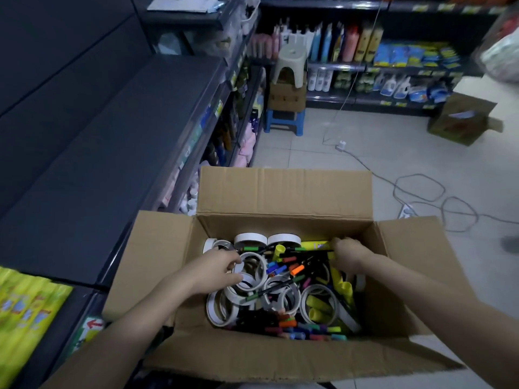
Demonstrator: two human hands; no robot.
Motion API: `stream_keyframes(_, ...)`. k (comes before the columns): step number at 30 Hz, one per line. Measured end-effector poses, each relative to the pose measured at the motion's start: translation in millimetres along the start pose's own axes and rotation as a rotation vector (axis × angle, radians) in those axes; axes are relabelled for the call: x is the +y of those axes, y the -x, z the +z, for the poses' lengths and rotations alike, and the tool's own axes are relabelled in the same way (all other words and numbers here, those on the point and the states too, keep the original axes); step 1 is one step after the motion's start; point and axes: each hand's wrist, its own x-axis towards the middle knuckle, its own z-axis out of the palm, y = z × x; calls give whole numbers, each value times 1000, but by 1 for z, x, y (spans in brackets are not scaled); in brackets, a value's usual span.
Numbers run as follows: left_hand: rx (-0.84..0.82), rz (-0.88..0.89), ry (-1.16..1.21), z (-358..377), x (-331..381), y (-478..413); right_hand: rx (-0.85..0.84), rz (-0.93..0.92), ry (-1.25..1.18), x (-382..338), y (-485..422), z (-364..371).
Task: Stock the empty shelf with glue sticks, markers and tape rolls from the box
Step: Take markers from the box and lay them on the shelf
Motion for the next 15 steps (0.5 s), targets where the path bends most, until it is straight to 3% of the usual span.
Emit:
stream_keyframes(7, -81, 8, -6, 12, 2, -4, -23, -50, 3, 7, 0, 1)
stream_keyframes(15, -200, 114, -206, 23, 25, -21, -47, -136, 158, 8, 17, 19)
